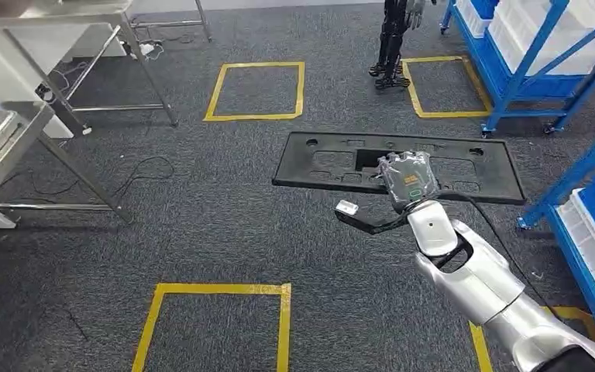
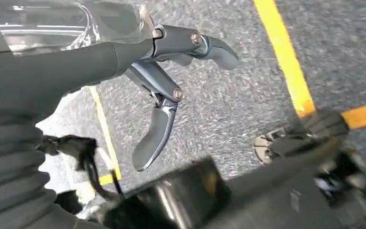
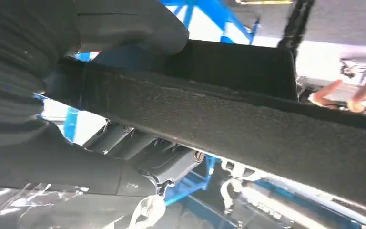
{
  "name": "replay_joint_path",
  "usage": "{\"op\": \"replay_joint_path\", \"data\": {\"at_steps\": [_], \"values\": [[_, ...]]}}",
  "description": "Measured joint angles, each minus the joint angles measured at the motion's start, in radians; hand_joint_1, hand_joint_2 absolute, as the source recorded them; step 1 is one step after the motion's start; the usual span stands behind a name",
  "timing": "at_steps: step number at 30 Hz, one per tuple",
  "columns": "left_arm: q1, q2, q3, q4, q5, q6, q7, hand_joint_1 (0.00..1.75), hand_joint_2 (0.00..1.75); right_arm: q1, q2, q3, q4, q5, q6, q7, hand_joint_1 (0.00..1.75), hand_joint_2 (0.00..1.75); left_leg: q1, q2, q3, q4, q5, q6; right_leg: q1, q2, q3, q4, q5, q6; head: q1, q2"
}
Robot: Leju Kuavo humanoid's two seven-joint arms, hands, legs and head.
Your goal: Take the parts from the cabinet and place them on the table.
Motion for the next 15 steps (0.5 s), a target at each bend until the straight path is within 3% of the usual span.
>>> {"op": "replay_joint_path", "data": {"at_steps": [1, 2, 3, 5, 6, 7, 8, 9, 10, 11, 12, 13, 15], "values": [[0.005, 0.0, 0.004, 0.0, 0.0, 0.001, -0.001, 0.0, 1.75, 0.001, -0.002, -0.002, 0.001, 0.0, 0.0, 0.0, 1.75, 1.75, 0.013, -0.014, 0.023, -0.026, 0.012, -0.004, -0.001, 0.051, -0.003, 0.02, -0.016, -0.002, 0.0, 0.0], [0.005, 0.0, 0.007, 0.0, 0.0, 0.001, -0.002, 0.0, 1.75, 0.001, -0.001, -0.002, -0.001, 0.0, -0.001, 0.0, 1.75, 1.75, 0.019, -0.022, 0.03, -0.029, 0.014, 0.005, 0.001, 0.095, -0.025, 0.072, -0.043, -0.005, 0.001, 0.0], [0.002, 0.0, 0.008, 0.0, 0.0, 0.001, -0.002, 0.0, 1.75, 0.001, -0.002, -0.002, 0.0, 0.0, -0.002, 0.0, 1.75, 1.75, 0.02, -0.031, 0.034, -0.03, 0.012, 0.007, 0.002, 0.114, -0.057, 0.139, -0.072, -0.005, 0.0, 0.0], [-0.003, -0.005, 0.009, 0.0, -0.001, -0.003, -0.002, 0.0, 1.75, 0.005, -0.009, -0.002, 0.001, 0.0, 0.0, 0.0, 1.75, 1.75, 0.02, -0.063, 0.037, -0.029, 0.009, 0.01, 0.002, 0.125, -0.149, 0.294, -0.126, 0.001, 0.0, 0.0], [-0.002, -0.008, 0.01, 0.0, -0.002, -0.004, -0.002, 0.0, 1.75, 0.009, -0.01, -0.002, 0.001, -0.001, 0.0, 0.0, 1.75, 1.75, 0.022, -0.079, 0.037, -0.028, 0.008, 0.008, 0.001, 0.125, -0.175, 0.32, -0.122, 0.005, 0.0, 0.0], [-0.001, -0.01, 0.01, 0.0, -0.004, -0.006, -0.002, 0.0, 1.75, 0.011, -0.01, -0.002, 0.001, -0.001, 0.0, 0.0, 1.75, 1.75, 0.025, -0.09, 0.038, -0.026, 0.006, 0.006, -0.001, 0.125, -0.177, 0.305, -0.103, 0.008, 0.0, 0.0], [0.0, -0.011, 0.01, 0.0, -0.004, -0.006, -0.002, 0.0, 1.75, 0.011, -0.01, -0.002, 0.001, -0.002, 0.0, 0.0, 1.75, 1.75, 0.03, -0.103, 0.038, -0.023, 0.003, 0.001, -0.003, 0.125, -0.161, 0.257, -0.066, 0.012, 0.0, 0.0], [0.0, -0.011, 0.01, 0.0, -0.006, -0.006, -0.002, 0.0, 1.75, 0.011, -0.01, -0.002, 0.001, -0.002, 0.0, 0.0, 1.75, 1.75, 0.039, -0.123, 0.038, -0.009, -0.006, -0.011, -0.012, 0.131, -0.112, 0.144, 0.004, 0.024, 0.001, 0.0], [0.0, -0.011, 0.01, 0.0, -0.009, -0.006, -0.002, 0.0, 1.75, 0.01, -0.01, -0.002, 0.001, -0.002, 0.0, 0.0, 1.75, 1.75, 0.046, -0.137, 0.035, 0.009, -0.018, -0.02, -0.023, 0.151, -0.069, 0.055, 0.049, 0.037, 0.001, 0.0], [0.001, -0.011, 0.01, 0.0, -0.013, -0.006, -0.002, 0.0, 1.75, 0.014, -0.012, -0.002, 0.001, -0.002, 0.0, 0.0, 1.75, 1.75, 0.05, -0.144, 0.027, 0.025, -0.029, -0.03, -0.027, 0.187, -0.056, 0.037, 0.033, 0.048, 0.0, 0.0], [0.0, -0.003, 0.01, 0.0, -0.015, -0.006, -0.002, 0.0, 1.75, 0.011, -0.017, -0.001, 0.002, -0.003, 0.001, 0.002, 1.75, 1.75, 0.043, -0.156, 0.017, 0.045, -0.04, -0.035, -0.028, 0.197, -0.057, 0.033, 0.029, 0.038, 0.003, -0.001], [0.001, -0.006, 0.01, 0.0, -0.019, -0.007, -0.002, 0.0, 1.75, 0.013, -0.014, -0.002, 0.001, -0.003, 0.0, 0.001, 1.75, 1.75, 0.045, -0.159, 0.009, 0.055, -0.04, -0.036, -0.025, 0.175, -0.06, 0.039, 0.03, 0.02, 0.001, -0.001], [0.007, -0.008, 0.01, 0.0, -0.019, -0.006, -0.002, 0.0, 1.75, 0.015, -0.01, -0.001, 0.001, -0.003, 0.001, 0.002, 1.75, 1.75, 0.044, -0.164, 0.004, 0.049, -0.038, -0.038, -0.022, 0.156, -0.063, 0.042, 0.029, 0.016, 0.0, 0.0]]}}
